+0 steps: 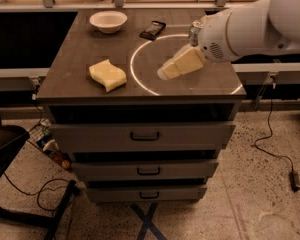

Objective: Place sponge into paper bowl

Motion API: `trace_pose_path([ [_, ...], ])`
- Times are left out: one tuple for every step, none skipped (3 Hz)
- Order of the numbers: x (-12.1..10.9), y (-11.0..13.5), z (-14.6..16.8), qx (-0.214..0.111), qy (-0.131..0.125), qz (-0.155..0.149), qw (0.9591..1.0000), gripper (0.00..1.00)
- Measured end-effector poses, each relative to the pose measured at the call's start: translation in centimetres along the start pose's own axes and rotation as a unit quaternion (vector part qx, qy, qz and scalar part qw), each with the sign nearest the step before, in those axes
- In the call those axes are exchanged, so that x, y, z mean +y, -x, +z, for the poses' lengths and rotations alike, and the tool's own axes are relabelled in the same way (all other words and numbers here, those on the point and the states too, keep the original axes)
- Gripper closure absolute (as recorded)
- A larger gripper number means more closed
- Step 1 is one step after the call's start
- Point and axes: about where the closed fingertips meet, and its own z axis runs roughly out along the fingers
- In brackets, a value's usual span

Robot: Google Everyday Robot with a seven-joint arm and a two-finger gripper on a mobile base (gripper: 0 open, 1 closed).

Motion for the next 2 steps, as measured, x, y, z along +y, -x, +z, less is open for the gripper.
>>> trace_pose_path([
  [-0.03, 0.66, 0.62, 0.0, -0.005, 0.028, 0.9996, 0.0],
  [0.75, 1.34, 1.5, -0.01, 0.003, 0.019, 0.9998, 0.0],
])
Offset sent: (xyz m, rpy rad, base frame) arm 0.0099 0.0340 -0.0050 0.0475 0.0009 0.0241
